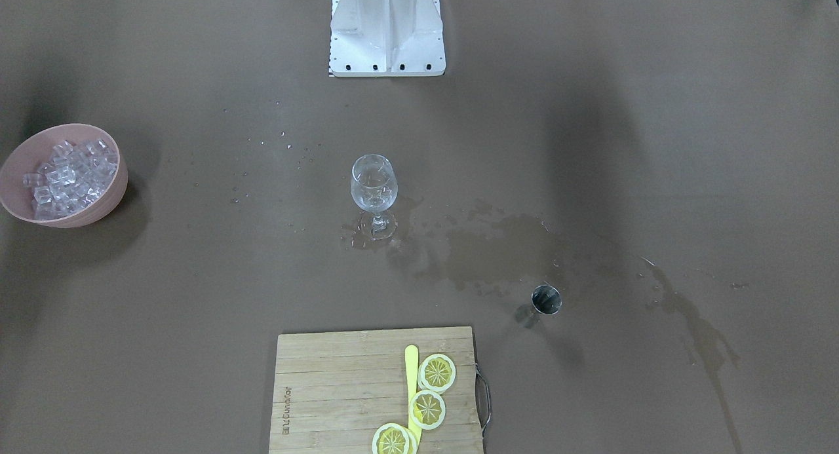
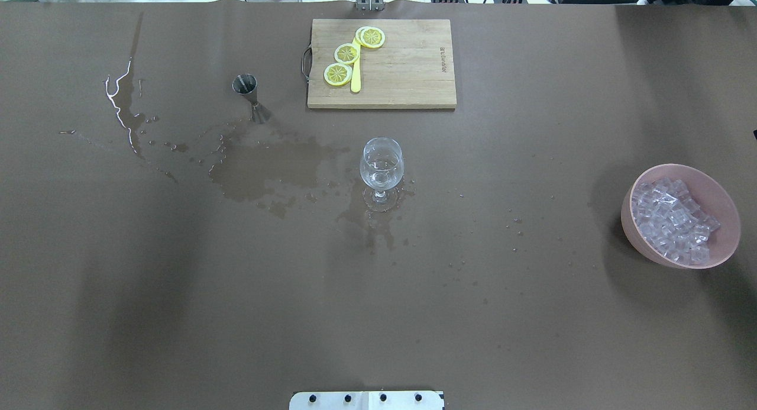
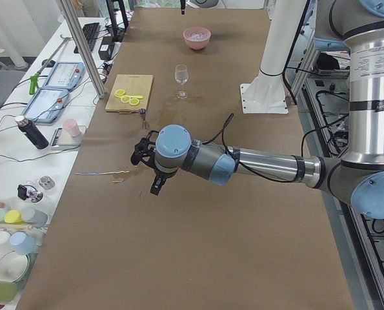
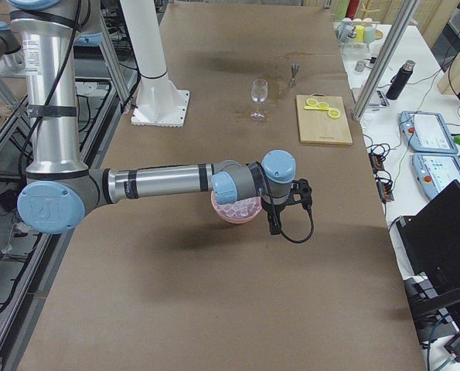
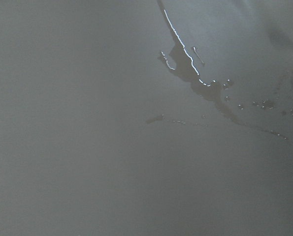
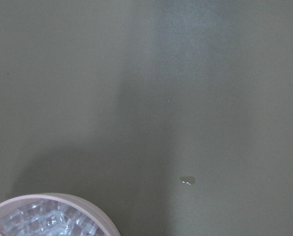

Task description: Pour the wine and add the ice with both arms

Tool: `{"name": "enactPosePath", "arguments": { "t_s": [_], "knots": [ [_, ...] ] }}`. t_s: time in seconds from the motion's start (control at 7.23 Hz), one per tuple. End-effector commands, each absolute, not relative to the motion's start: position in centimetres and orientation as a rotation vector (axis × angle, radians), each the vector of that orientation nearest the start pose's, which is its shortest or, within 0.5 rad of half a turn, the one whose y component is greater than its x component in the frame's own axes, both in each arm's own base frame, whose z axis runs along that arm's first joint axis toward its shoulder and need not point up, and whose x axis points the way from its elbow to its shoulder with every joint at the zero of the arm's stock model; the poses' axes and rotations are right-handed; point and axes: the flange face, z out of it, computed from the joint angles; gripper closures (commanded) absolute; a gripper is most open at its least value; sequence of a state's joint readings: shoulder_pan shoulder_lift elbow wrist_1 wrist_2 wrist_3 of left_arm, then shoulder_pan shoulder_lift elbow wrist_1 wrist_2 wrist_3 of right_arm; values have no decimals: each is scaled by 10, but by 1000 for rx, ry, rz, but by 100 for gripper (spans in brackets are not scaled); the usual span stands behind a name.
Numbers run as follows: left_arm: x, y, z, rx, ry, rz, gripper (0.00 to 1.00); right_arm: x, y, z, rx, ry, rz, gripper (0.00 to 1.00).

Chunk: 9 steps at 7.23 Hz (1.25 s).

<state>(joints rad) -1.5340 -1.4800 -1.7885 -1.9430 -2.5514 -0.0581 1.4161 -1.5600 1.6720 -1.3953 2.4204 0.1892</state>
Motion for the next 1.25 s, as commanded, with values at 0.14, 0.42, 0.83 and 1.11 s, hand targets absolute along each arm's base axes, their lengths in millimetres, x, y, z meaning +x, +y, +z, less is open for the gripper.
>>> {"name": "enactPosePath", "arguments": {
  "t_s": [0.14,0.42,0.83,1.11],
  "knots": [
    [57,-494,487,574,940,271,2,-36,-513,573,165,-895,-135,0],
    [118,-503,480,725,885,264,2,-42,-512,574,167,-897,-146,0],
    [186,-511,493,980,973,248,2,-43,-511,575,164,-897,-147,0],
    [278,-529,464,1092,970,214,2,-46,-511,576,160,-898,-152,0]
  ]
}}
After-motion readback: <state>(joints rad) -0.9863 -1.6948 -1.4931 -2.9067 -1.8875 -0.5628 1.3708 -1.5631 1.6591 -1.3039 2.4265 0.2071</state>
